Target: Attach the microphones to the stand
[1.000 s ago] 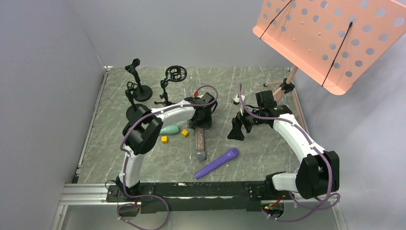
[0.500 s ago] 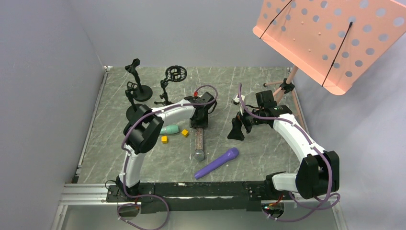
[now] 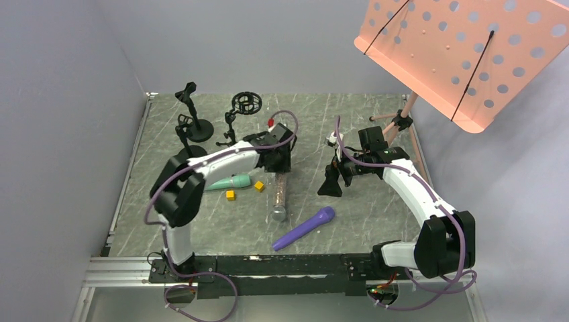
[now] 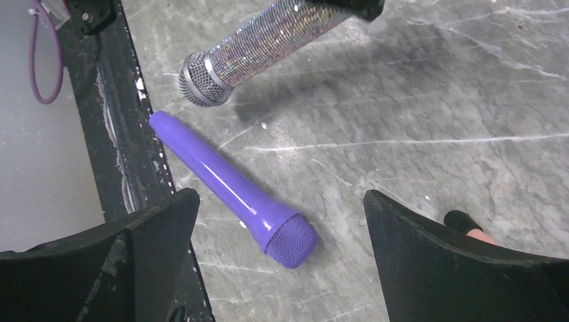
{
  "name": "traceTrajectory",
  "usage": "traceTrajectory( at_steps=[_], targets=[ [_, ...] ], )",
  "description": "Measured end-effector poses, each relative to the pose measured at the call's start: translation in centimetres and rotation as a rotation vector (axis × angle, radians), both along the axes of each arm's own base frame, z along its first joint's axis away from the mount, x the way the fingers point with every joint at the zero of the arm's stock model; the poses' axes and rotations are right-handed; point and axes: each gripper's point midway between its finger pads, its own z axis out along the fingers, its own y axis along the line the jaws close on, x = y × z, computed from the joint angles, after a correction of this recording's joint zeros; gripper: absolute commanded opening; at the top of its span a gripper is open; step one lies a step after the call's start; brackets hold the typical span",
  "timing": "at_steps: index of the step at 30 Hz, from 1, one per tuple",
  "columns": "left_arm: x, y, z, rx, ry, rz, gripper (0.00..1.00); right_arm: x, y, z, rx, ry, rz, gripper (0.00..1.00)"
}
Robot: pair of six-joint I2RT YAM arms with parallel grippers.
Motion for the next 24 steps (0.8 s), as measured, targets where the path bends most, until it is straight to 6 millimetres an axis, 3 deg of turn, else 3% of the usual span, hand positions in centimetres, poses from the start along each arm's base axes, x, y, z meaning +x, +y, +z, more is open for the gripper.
traceTrajectory(
  at_steps=[5, 10, 14, 19, 24],
  targets=[
    [1.0, -1.2, 8.8, -0.213, -0.186, -0.012, 0.00, -0.7, 0.9, -0.1, 0.051, 0.049, 0.042, 1.00],
    [0.7, -1.2, 14.6, -0.398, -0.327, -0.021, 0.00, -1.7, 2.3, -0.4, 0.082, 0.107, 0.093, 1.00],
    [-0.1, -0.6, 15.9, -0.500, -0.383, -0.007, 0.00, -1.7, 3.9, 1.4, 0.143, 0.140, 0.113, 1.00],
    [-0.9, -0.1, 15.4, -0.603, -0.431, 0.021, 0.00, 0.5, 6.4, 4.9, 0.266, 0.138, 0.069, 1.00],
    [-1.4, 0.3, 16.0, -0.701, -0.476, 0.044, 0.00, 0.6, 9.9, 5.8, 0.326, 0.193, 0.092, 0.99]
  ],
)
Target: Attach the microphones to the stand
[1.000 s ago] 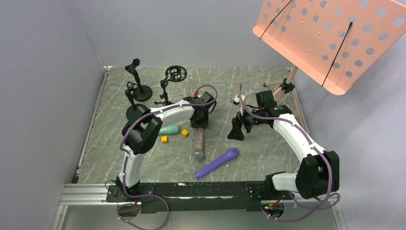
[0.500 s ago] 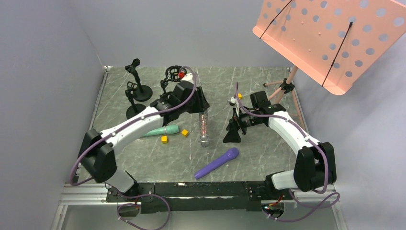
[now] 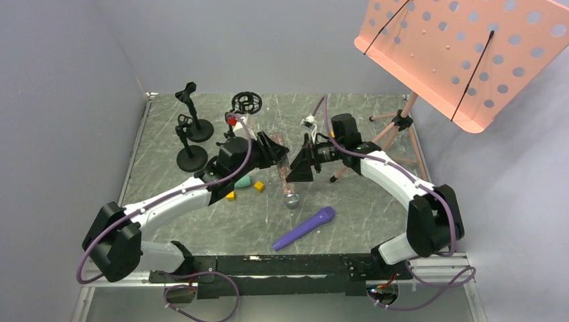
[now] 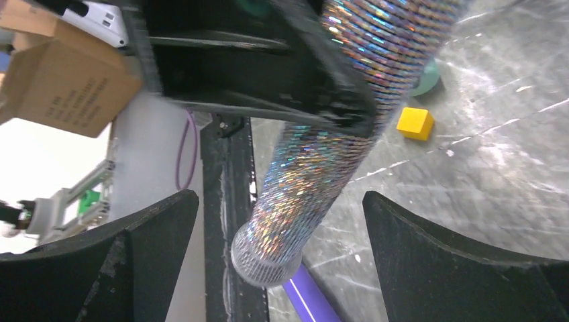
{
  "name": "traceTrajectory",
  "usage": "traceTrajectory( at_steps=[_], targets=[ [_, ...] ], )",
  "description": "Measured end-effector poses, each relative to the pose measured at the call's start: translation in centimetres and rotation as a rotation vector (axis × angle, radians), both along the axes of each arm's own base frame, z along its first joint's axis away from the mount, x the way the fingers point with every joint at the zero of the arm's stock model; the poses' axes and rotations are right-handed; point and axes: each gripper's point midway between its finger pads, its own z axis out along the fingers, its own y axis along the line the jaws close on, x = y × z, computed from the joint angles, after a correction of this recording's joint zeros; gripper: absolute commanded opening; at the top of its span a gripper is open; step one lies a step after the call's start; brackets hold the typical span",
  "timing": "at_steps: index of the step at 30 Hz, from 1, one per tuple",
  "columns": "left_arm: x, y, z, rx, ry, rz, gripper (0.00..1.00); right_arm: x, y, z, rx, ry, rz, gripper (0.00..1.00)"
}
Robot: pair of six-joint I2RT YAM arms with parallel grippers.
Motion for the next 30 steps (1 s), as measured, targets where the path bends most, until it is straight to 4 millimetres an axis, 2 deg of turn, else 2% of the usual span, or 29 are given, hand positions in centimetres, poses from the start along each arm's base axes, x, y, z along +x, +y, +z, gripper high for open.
traceTrajectory(
  at_steps=[5, 9, 13, 17, 20, 24, 25, 26, 27, 30],
  targets=[
    [-0.5, 0.8, 3.2, -0.131, -0.101, 0.009, 0.00, 0.3, 1.8, -1.0, 0.023, 0.133, 0.010, 0.94],
    [-0.7, 1.1, 5.6, -0.202, -0.175, 0.002, 0.00, -0.1, 2.5, -0.2, 0.075, 0.179, 0.025, 0.88],
    [-0.9, 1.1, 6.3, -0.237, -0.214, -0.020, 0.00, -1.0, 2.9, 0.8, 0.125, 0.225, 0.066, 0.83],
    [-1.3, 0.7, 6.8, -0.271, -0.246, -0.073, 0.00, -1.9, 3.3, 2.4, 0.188, 0.252, 0.121, 0.73],
    [-1.4, 0.7, 7.2, -0.301, -0.273, -0.100, 0.00, -2.6, 3.4, 3.2, 0.227, 0.270, 0.161, 0.64],
    [-1.6, 0.9, 7.4, -0.334, -0.283, -0.121, 0.00, -2.9, 3.6, 3.3, 0.237, 0.304, 0.185, 0.49],
    [-1.7, 0.9, 7.6, -0.340, -0.285, -0.127, 0.00, -2.9, 3.6, 3.2, 0.236, 0.311, 0.186, 0.42],
    [-1.8, 0.9, 7.7, -0.345, -0.288, -0.134, 0.00, -2.9, 3.7, 3.2, 0.236, 0.316, 0.186, 0.29],
    [-1.9, 0.9, 7.8, -0.346, -0.291, -0.137, 0.00, -2.9, 3.6, 3.2, 0.236, 0.313, 0.188, 0.22],
    [-2.0, 1.1, 7.6, -0.351, -0.284, -0.136, 0.00, -2.9, 3.7, 3.0, 0.229, 0.294, 0.198, 0.10]
  ],
)
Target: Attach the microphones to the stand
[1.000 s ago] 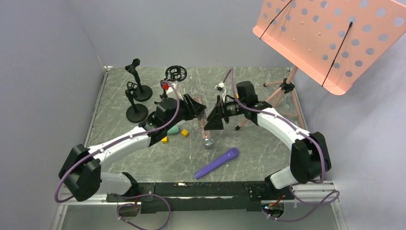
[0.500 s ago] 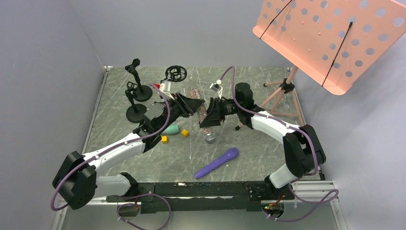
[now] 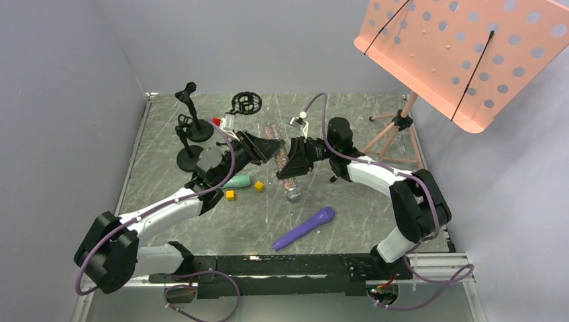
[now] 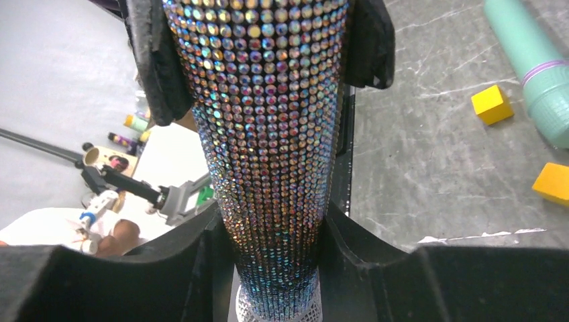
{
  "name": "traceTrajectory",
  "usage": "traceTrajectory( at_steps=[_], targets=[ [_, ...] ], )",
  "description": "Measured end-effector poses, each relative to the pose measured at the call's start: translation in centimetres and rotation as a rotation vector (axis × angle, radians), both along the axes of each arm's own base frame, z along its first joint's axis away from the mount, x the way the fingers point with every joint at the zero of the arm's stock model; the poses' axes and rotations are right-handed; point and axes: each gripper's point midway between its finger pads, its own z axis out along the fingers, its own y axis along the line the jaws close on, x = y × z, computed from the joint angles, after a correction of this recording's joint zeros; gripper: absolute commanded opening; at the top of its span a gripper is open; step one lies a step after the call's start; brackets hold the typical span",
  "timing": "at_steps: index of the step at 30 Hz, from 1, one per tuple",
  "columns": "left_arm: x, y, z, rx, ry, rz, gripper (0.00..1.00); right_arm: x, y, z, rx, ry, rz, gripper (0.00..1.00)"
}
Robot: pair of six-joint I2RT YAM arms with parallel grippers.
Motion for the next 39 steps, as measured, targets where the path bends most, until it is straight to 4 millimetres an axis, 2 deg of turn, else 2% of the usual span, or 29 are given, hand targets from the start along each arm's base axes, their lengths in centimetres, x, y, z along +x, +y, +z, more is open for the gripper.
traceTrajectory(
  at_steps=[1, 2, 3, 7, 8, 9, 13, 17, 21, 24, 27, 30, 33, 35, 39],
  targets=[
    [0.0, 0.1, -0.1, 0.002, 0.001, 0.003, 0.03, 0.1, 0.1, -0.2, -0.006, -0.011, 0.000, 0.08],
    [0.0, 0.3, -0.2, 0.006, 0.000, 0.004, 0.12, 0.4, 0.1, -0.3, -0.016, -0.022, 0.000, 0.07],
    [0.0, 0.4, -0.3, 0.007, 0.000, 0.008, 0.23, 0.5, 0.2, -0.4, -0.026, -0.034, 0.000, 0.06],
    [0.0, 1.6, 0.3, 0.002, -0.029, 0.020, 0.83, 1.6, 0.6, -0.1, -0.093, -0.130, -0.007, 0.05],
    [-0.2, 2.1, 0.5, 0.004, -0.044, 0.019, 0.93, 2.0, 0.7, 0.0, -0.118, -0.173, -0.022, 0.06],
    [-0.5, 2.6, 0.6, 0.010, -0.062, 0.015, 0.99, 2.6, 0.6, 0.1, -0.144, -0.223, -0.038, 0.06],
    [-2.7, 5.2, 0.6, 0.046, -0.127, -0.013, 0.99, 4.1, -1.0, -1.0, -0.280, -0.385, -0.079, 0.06],
    [-4.8, 8.2, 1.1, 0.191, -0.195, -0.009, 0.99, 4.3, -4.0, -4.1, -0.467, -0.520, -0.046, 0.07],
    [-7.1, 9.0, 2.7, 0.395, -0.285, -0.085, 0.99, 4.1, -6.7, -6.5, -0.607, -0.641, 0.028, 0.07],
    [-8.1, 9.0, 2.6, 0.499, -0.316, -0.171, 0.99, 3.7, -8.1, -7.2, -0.659, -0.727, 0.095, 0.08],
    [-8.5, 8.4, 1.0, 0.549, -0.282, -0.279, 0.99, 3.3, -8.8, -6.9, -0.675, -0.813, 0.144, 0.08],
    [-8.5, 7.1, -2.5, 0.546, -0.162, -0.451, 0.99, 2.5, -8.8, -6.4, -0.664, -0.881, 0.191, 0.08],
    [-8.2, 6.1, -4.7, 0.506, -0.062, -0.545, 0.99, 1.7, -8.2, -6.2, -0.643, -0.925, 0.232, 0.08],
    [-8.3, 5.6, -4.7, 0.461, -0.043, -0.585, 0.99, 1.4, -7.9, -6.1, -0.632, -0.939, 0.251, 0.08],
    [-8.8, 4.4, -3.5, 0.412, -0.092, -0.645, 0.99, 0.6, -7.4, -6.2, -0.616, -0.952, 0.289, 0.08]
  ],
)
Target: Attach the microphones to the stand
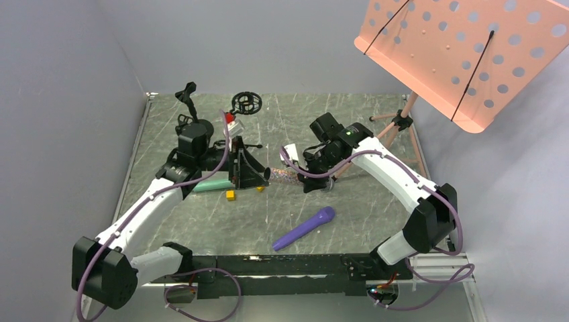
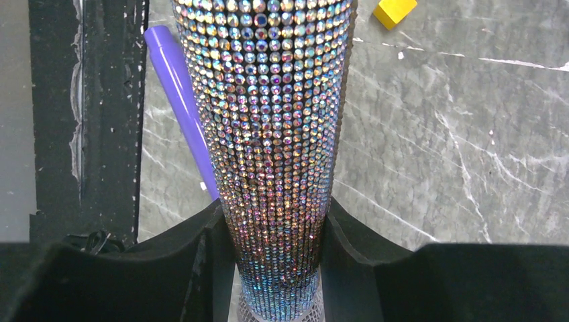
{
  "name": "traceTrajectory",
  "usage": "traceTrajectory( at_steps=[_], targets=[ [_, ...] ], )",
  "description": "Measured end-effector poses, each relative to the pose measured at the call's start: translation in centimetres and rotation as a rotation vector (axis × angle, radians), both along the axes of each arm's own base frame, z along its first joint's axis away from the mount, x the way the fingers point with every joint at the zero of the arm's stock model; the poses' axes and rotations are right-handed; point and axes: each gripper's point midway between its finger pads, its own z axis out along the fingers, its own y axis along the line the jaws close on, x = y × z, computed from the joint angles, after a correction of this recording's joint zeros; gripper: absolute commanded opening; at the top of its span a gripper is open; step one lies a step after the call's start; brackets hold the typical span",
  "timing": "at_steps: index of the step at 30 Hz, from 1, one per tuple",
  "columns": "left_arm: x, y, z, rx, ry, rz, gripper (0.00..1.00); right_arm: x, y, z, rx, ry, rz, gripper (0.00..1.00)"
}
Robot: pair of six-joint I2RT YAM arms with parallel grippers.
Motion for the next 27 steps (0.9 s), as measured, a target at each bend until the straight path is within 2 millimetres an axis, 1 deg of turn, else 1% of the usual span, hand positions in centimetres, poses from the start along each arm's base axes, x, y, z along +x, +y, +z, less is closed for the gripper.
traceTrajectory(
  at_steps=[4, 8, 10, 12, 18, 22, 27],
  targets=[
    [-0.9, -1.6, -0.5, 0.022, 0.018, -0.065, 0.97, -0.5, 0.2, 0.0, 0.000, 0.008, 0.018, 0.08],
    [-0.7, -2.9, -2.3, 0.089, 0.064, -0.075, 0.88, -0.7, 0.2, 0.0, -0.002, 0.014, 0.023, 0.08],
    [-0.5, -3.2, -3.2, 0.120, 0.085, -0.063, 0.83, -0.8, 0.2, -0.1, -0.004, 0.016, 0.024, 0.08],
    [-0.3, -3.3, -3.9, 0.149, 0.098, -0.043, 0.81, -0.8, 0.2, -0.1, -0.007, 0.016, 0.023, 0.08],
    [0.4, -3.8, -3.7, 0.180, 0.066, 0.011, 0.79, -0.8, 0.1, -0.2, -0.013, 0.018, 0.019, 0.08],
    [0.5, -3.9, -3.4, 0.183, 0.056, 0.028, 0.78, -0.8, 0.1, -0.2, -0.012, 0.018, 0.019, 0.07],
    [0.5, -4.2, -3.0, 0.172, 0.042, 0.037, 0.74, -0.9, 0.1, -0.1, -0.008, 0.023, 0.023, 0.07]
  ],
)
